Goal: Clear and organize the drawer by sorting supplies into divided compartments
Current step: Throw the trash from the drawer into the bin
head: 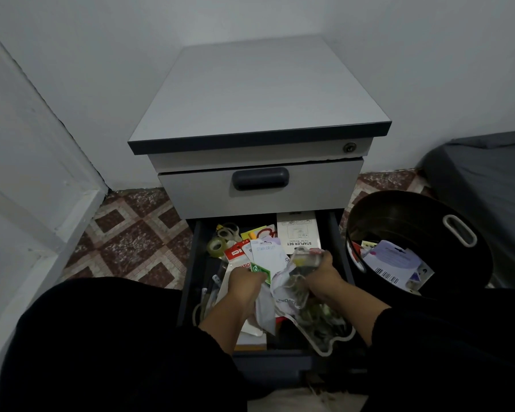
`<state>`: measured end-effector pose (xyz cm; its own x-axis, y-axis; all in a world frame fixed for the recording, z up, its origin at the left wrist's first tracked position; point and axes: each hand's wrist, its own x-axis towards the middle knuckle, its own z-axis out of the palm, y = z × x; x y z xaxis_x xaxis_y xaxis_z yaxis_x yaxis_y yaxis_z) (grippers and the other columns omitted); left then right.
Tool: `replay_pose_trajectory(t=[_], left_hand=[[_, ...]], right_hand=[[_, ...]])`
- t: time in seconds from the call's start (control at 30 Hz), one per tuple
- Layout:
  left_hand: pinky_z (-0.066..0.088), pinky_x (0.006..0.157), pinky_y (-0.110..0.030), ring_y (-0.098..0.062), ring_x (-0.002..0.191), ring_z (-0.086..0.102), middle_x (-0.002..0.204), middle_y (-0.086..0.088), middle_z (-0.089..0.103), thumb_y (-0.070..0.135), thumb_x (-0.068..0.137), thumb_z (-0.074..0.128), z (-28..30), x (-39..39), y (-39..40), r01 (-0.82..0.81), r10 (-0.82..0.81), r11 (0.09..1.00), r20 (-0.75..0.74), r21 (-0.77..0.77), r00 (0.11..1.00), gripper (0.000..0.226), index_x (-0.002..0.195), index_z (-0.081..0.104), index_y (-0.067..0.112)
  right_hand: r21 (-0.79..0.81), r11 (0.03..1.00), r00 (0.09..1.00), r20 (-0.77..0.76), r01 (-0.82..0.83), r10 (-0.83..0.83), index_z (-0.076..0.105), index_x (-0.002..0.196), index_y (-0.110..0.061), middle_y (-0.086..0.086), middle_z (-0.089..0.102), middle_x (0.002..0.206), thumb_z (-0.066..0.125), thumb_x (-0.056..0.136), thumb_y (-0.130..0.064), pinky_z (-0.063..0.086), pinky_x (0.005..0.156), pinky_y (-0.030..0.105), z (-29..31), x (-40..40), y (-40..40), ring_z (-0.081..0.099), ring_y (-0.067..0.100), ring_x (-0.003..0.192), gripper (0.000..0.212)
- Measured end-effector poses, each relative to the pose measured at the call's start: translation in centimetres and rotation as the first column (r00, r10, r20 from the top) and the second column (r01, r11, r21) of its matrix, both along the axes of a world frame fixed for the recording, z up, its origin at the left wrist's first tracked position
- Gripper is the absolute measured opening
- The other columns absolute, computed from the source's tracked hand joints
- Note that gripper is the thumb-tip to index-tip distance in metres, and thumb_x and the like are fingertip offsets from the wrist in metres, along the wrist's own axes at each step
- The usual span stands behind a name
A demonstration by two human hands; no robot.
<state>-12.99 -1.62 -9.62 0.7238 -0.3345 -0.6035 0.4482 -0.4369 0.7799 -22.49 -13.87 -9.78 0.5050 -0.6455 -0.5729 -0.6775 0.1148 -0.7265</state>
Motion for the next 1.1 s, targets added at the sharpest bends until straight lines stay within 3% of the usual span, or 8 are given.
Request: replay_pose_trajectory(t=[0.13,0.3,0.5,0.6,0.7,0.87,1.0,1.1], left_hand=[[0.047,0.072,-0.035,-0.033,0.085,0.063,0.09,-0.019,0.066,-0.007,0.081,0.063,0.3,0.3,-0.1,-0.021,0.021,1.0,-0.026,-0.015,0.999,0.013,0.092,0.065,-0.002],[0.051,0.076,-0.039,-0.031,0.08,0.062,0.085,-0.02,0.066,-0.012,0.077,0.065,0.6,0.6,0.2,-0.015,0.015,1.0,-0.026,-0.02,1.0,0.015,0.078,0.064,0.004],[0.052,0.078,-0.04,-0.03,0.083,0.061,0.094,-0.018,0.066,-0.015,0.079,0.064,0.8,0.8,0.4,-0.055,0.053,0.996,-0.025,-0.066,0.998,0.026,0.103,0.064,-0.005],[0.05,0.063,-0.031,-0.028,0.071,0.06,0.087,-0.017,0.065,-0.005,0.083,0.065,1.6,1.5,0.7,-0.107,0.105,0.992,-0.038,-0.068,0.994,0.019,0.102,0.064,-0.004],[0.045,0.062,-0.03,-0.028,0.068,0.057,0.081,-0.015,0.061,0.003,0.091,0.057,2.5,2.0,0.9,-0.137,0.133,0.988,-0.065,-0.068,0.989,0.008,0.098,0.061,0.0],[0.047,0.064,-0.035,-0.03,0.065,0.055,0.075,-0.017,0.057,-0.01,0.085,0.045,3.6,1.7,0.6,-0.074,0.066,0.995,-0.114,-0.071,0.991,0.017,0.08,0.057,0.0],[0.056,0.064,-0.035,-0.029,0.069,0.064,0.089,-0.021,0.066,-0.016,0.081,0.055,5.1,0.2,-1.1,0.05,-0.072,0.974,-0.095,-0.222,0.993,0.025,0.102,0.06,-0.005],[0.055,0.053,-0.029,-0.025,0.064,0.064,0.09,-0.02,0.067,-0.015,0.079,0.062,6.0,-1.1,-3.8,0.14,-0.16,0.96,-0.066,-0.242,0.985,0.025,0.1,0.061,-0.001]], right_hand=[[0.065,0.998,1.0,-0.011,-0.013,0.014,-0.013,0.152,-0.018,0.017,0.045,0.139,0.06,0.089,-0.003,0.046,0.098,0.041,0.1,0.1,0.1,0.049,0.033,0.121,0.097],[0.177,0.982,0.997,0.024,0.062,-0.068,-0.005,0.153,-0.022,0.02,0.051,0.128,0.056,0.078,0.015,0.051,0.078,0.041,0.0,0.4,0.0,0.052,0.039,0.116,0.104],[0.275,0.949,0.981,0.076,0.153,-0.18,0.002,0.15,-0.025,0.021,0.048,0.129,0.067,0.068,0.02,0.051,0.089,0.053,0.1,0.7,-0.7,0.054,0.043,0.113,0.114],[0.342,0.914,0.949,0.145,0.217,-0.279,0.027,0.136,-0.013,0.021,0.055,0.116,0.065,0.073,0.02,0.056,0.076,0.052,0.9,0.7,-1.3,0.062,0.039,0.096,0.08],[0.394,0.89,0.926,0.193,0.231,-0.326,0.039,0.125,-0.003,0.014,0.061,0.097,0.063,0.076,0.019,0.056,0.066,0.043,2.0,0.3,-2.3,0.063,0.029,0.073,0.058],[0.451,0.873,0.945,0.164,0.184,-0.284,0.059,0.088,0.005,0.013,0.063,0.07,0.059,0.083,0.014,0.046,0.038,0.02,4.6,-0.5,-3.9,0.06,0.018,0.047,0.01],[0.439,0.885,0.961,0.146,0.152,-0.237,0.057,0.08,0.003,0.012,0.06,0.059,0.05,0.089,0.009,0.047,0.034,0.02,6.7,-2.1,-7.5,0.057,0.018,0.038,0.013],[0.343,0.922,0.976,0.06,0.178,-0.211,0.057,0.091,0.003,0.014,0.052,0.076,0.051,0.091,0.006,0.05,0.037,0.023,7.8,-4.1,-10.6,0.057,0.022,0.047,0.007]])
